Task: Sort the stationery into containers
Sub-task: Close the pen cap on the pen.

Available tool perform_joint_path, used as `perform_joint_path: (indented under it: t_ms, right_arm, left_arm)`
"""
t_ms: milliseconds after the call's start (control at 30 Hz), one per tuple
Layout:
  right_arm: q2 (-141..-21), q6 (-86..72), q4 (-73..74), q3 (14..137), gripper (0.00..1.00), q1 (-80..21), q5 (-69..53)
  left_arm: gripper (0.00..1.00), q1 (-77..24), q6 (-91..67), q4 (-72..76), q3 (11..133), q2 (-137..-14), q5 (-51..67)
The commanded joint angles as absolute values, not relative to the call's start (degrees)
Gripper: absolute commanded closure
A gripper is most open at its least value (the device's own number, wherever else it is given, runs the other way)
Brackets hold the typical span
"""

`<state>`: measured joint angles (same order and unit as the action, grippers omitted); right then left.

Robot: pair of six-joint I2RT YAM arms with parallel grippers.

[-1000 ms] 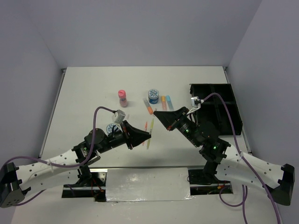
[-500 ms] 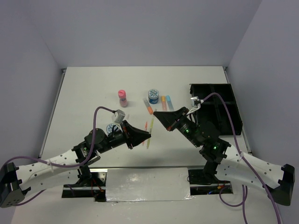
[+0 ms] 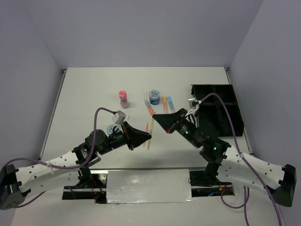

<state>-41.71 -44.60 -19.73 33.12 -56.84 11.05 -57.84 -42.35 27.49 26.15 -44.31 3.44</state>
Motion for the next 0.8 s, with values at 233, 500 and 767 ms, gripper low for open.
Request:
perform_joint_path:
  t_ms: [233, 500, 767]
  right_arm:
    - [-42.19, -38.68, -19.15, 34.46, 1.00, -56.78, 5.28]
    - [-43.68, -38.05, -21.78, 32.62, 1.00, -56.78, 0.36]
    - [-42.80, -38.85, -21.54, 31.11, 1.00, -56.86, 0.35]
  left_arm:
    - [1.00, -58.18, -40.17, 26.72, 29.27, -40.96, 0.26]
    - [1.00, -58.10, -38.67, 27.07, 30.06, -40.34, 0.35]
    - [1.00, -58.10, -37.36, 28.83, 29.88, -40.08, 0.26]
